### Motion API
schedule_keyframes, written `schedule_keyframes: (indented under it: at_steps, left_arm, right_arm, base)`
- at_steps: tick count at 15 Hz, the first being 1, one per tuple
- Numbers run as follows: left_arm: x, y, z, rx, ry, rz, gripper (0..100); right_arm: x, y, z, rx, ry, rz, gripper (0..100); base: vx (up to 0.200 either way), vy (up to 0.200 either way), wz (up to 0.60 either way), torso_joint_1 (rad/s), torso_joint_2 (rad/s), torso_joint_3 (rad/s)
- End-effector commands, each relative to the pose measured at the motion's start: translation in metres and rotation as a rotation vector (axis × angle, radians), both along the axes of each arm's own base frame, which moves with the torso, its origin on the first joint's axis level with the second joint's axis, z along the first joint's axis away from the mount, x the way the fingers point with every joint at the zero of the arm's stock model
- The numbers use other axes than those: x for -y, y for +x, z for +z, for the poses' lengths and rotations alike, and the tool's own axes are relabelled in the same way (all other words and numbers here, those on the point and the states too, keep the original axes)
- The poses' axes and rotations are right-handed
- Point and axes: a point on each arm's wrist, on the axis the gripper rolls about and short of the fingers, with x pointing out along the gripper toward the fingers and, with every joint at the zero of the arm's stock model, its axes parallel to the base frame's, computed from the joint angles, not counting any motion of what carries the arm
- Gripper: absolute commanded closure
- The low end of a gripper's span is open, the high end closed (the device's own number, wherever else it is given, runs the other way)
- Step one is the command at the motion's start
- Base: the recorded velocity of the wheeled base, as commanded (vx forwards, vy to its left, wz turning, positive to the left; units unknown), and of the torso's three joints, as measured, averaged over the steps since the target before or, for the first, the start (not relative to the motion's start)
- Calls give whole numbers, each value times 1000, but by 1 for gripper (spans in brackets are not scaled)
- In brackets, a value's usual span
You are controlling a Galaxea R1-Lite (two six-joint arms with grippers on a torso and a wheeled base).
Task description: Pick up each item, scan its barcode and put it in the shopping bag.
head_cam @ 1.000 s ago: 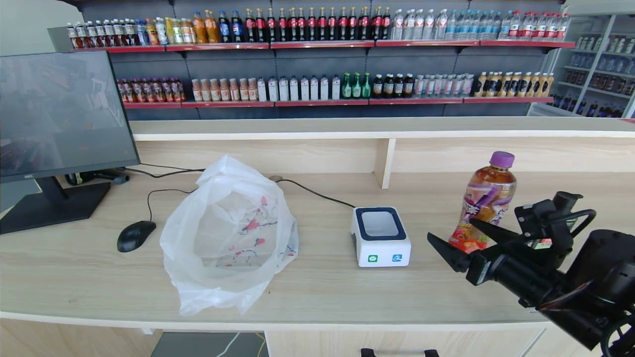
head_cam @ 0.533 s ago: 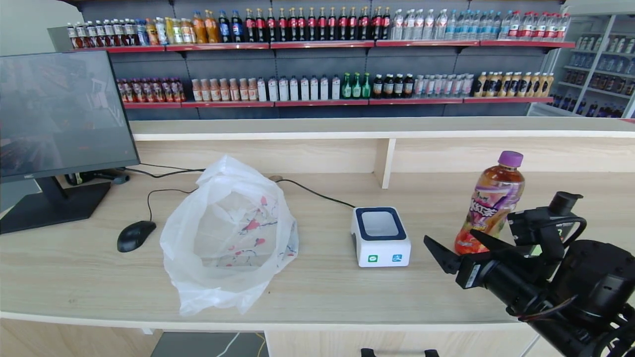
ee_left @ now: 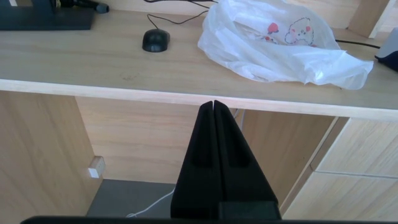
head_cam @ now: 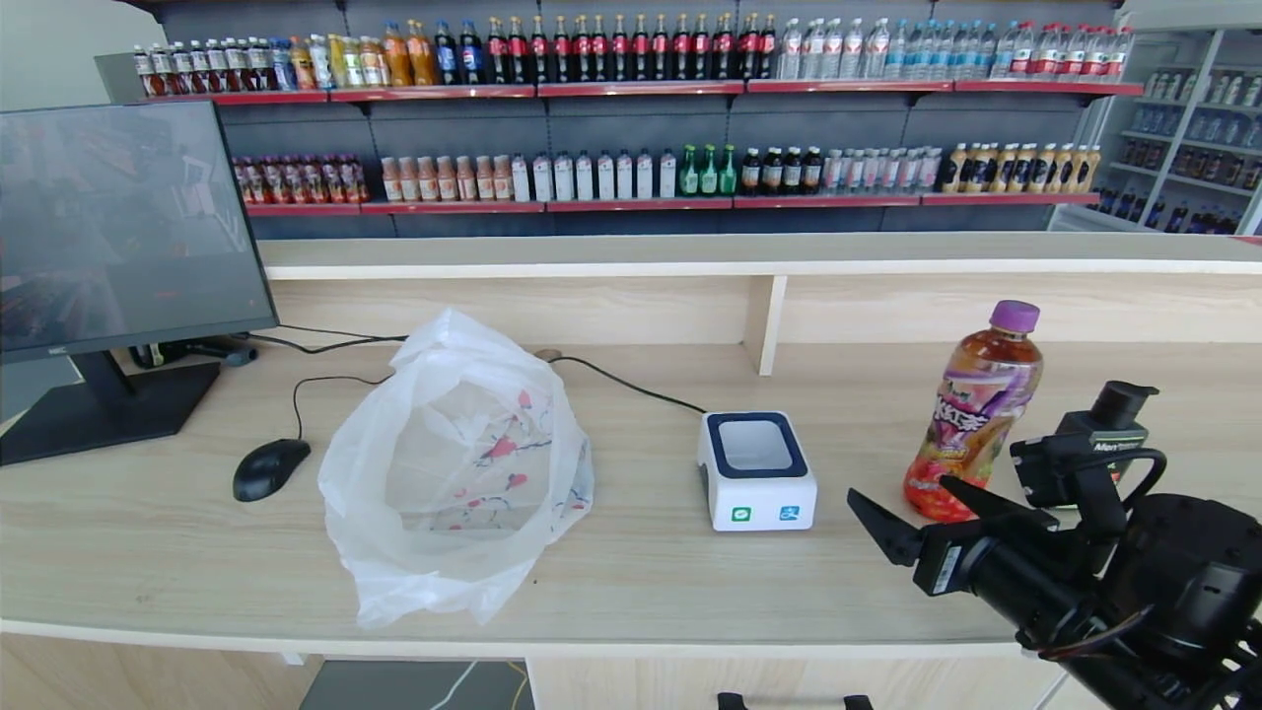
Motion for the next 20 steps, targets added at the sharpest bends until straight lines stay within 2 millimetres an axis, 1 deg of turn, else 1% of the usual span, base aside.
schedule_keyframes:
  at_steps: [1, 4, 9, 13, 17, 20]
  left_arm:
    - [0, 0, 0, 0, 0, 0, 100]
    - [0, 0, 0, 0, 0, 0, 100]
    - [0, 0, 0, 0, 0, 0, 100]
    - [0, 0, 0, 1, 0, 0, 100]
    - [0, 0, 0, 0, 0, 0, 100]
    - [0, 0, 0, 1, 0, 0, 100]
  right_arm:
    - [5, 0, 2, 7, 2, -20, 0]
    - [13, 5, 4, 19, 6, -63, 0]
    - [14, 5, 4, 20, 7, -67, 0]
    - [22, 11, 7, 37, 9, -107, 0]
    - [22, 12, 5, 31, 7, -108, 0]
    - [21, 17, 7, 42, 8, -110, 0]
  base:
    - [0, 0, 0, 0, 0, 0]
    - [0, 0, 0, 0, 0, 0]
    - [0, 0, 0, 0, 0, 0]
    - [0, 0, 0, 0, 0, 0]
    - [0, 0, 0, 0, 0, 0]
    - [0, 0, 0, 0, 0, 0]
